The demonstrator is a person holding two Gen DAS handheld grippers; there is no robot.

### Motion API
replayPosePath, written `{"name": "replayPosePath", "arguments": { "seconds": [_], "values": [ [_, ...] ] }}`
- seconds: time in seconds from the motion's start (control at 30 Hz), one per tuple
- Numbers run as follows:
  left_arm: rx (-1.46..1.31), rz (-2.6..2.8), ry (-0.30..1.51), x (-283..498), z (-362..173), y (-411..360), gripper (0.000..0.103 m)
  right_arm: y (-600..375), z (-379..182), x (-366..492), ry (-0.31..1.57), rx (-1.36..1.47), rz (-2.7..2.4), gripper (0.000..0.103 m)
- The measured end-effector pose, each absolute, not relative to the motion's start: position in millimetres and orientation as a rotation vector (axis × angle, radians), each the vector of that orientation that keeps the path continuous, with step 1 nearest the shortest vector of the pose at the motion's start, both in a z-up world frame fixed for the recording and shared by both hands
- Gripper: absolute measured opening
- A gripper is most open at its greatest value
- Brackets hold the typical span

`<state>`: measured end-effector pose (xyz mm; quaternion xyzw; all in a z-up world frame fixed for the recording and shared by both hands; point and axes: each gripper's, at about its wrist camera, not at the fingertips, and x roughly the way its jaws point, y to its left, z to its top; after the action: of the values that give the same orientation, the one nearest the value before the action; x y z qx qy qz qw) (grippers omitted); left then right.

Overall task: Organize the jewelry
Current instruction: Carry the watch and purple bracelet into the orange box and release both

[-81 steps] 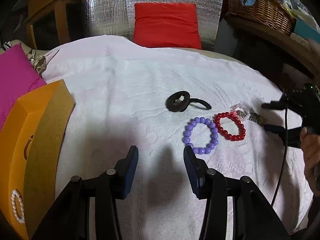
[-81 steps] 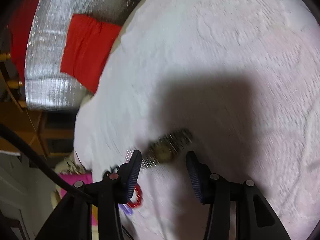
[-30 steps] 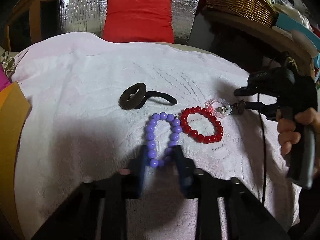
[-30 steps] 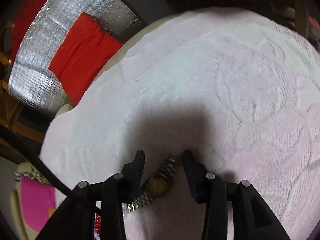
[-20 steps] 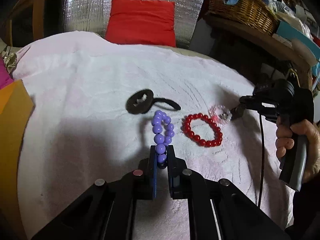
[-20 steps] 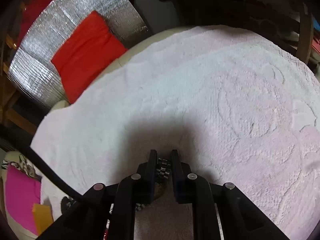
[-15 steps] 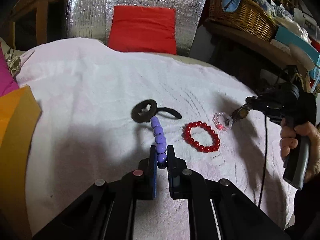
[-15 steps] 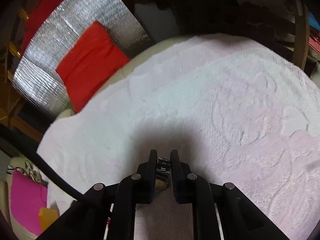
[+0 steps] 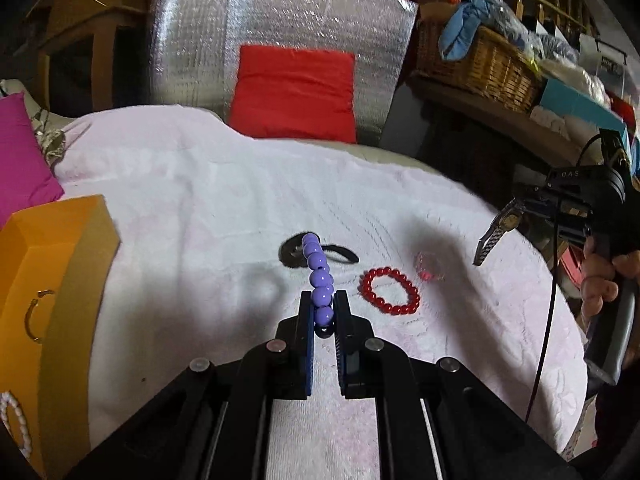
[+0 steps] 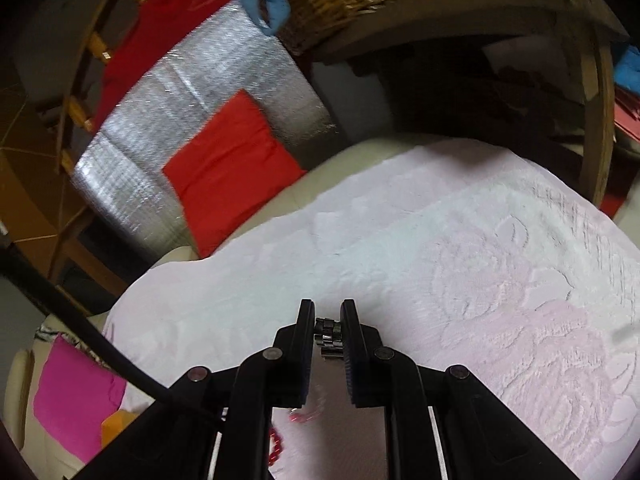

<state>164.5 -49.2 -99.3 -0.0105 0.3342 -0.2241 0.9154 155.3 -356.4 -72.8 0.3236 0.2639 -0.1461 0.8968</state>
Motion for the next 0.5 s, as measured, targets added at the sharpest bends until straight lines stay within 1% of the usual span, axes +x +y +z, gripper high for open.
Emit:
{"name": "replayPosePath", "arguments": {
  "seconds": [0.27, 0.5],
  "values": [
    [-0.046, -0.430, 0.632, 148, -86, -32, 0.009, -308, -43, 146, 0.515, 0.623, -0.185, 0.014],
    [-0.071, -0.404, 0.609, 140, -77, -4, 0.009, -252, -30, 147, 0.512, 0.570, -0.075, 0.014]
  ]
}}
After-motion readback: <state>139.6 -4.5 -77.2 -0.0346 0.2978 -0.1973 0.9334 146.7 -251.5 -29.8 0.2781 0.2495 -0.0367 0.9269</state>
